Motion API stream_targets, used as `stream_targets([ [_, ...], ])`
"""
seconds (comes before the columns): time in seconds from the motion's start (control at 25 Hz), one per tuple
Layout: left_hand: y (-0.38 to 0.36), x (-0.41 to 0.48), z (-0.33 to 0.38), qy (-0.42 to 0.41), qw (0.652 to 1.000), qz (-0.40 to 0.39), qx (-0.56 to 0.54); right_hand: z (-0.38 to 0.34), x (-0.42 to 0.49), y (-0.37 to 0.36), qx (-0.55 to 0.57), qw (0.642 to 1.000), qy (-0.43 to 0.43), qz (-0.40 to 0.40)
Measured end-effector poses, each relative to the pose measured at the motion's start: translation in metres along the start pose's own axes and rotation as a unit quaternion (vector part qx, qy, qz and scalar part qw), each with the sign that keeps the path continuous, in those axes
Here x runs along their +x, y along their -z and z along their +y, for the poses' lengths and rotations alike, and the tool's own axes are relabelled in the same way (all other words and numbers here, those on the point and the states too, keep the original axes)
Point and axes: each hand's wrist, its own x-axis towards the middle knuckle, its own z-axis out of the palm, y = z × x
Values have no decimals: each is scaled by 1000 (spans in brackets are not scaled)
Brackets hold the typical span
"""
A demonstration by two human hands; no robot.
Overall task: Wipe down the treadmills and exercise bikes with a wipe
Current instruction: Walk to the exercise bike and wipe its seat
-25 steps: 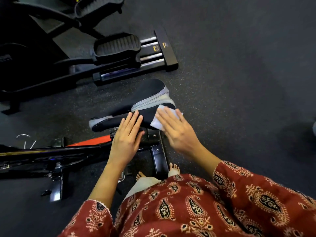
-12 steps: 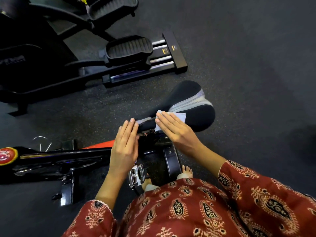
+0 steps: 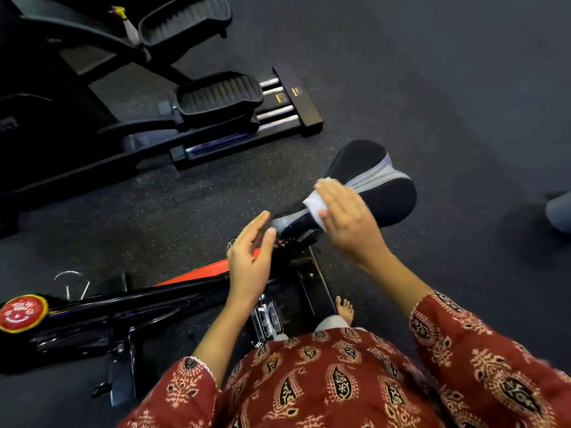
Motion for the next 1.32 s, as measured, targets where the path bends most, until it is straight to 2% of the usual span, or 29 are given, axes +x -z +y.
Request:
stream_targets([
  [0.04,0,1,2,-47,998,-21,42,0,-3,1,-12,997,-74,5],
  [0.12,-3,5,2,-125,984,-49,117,-26,0,-4,10,993,-119,-19],
  [0.2,-5,9,0,-161,973,-62,153,-50,-1,-9,46,996,-64,-50],
  [0.28,-4,11,-3,-189,961,-66,193,-28,-3,0,-5,998,-23,-63],
  [0.36,-3,13,-2,-223,942,-79,237,10,-13,12,-87,989,-110,-43],
  [0.44,-9,17,1,-256,921,-93,280,36,-20,21,-110,964,-239,-35],
  [0.48,-15,19,4,-261,913,-99,296,33,-18,17,-107,958,-262,-49],
  [0.52,-21,20,7,-262,909,-102,309,19,-15,10,-96,962,-247,-65],
  [0.6,-30,23,10,-261,897,-103,342,-5,-15,1,-72,983,-149,-80],
  [0.68,-38,28,12,-262,882,-101,377,7,-15,9,-76,991,-78,-74],
  [0.84,-59,38,22,-235,871,-98,419,66,0,33,-108,965,-236,-39],
  [0.88,-65,39,24,-227,871,-96,426,66,7,32,-93,970,-218,-51],
  [0.96,-74,41,27,-212,871,-94,433,52,18,24,-61,988,-87,-110],
  [1.04,-82,46,31,-203,874,-90,432,62,30,23,-44,985,35,-165],
  [1.08,-87,48,34,-195,877,-87,429,74,40,28,-44,980,41,-188],
  [1.2,-98,52,40,-174,886,-72,424,105,59,38,-36,974,-50,-217],
  [1.24,-100,51,40,-171,886,-65,426,103,61,39,-33,973,-28,-228],
  [1.32,-105,52,40,-164,888,-54,427,90,65,35,5,961,78,-265],
])
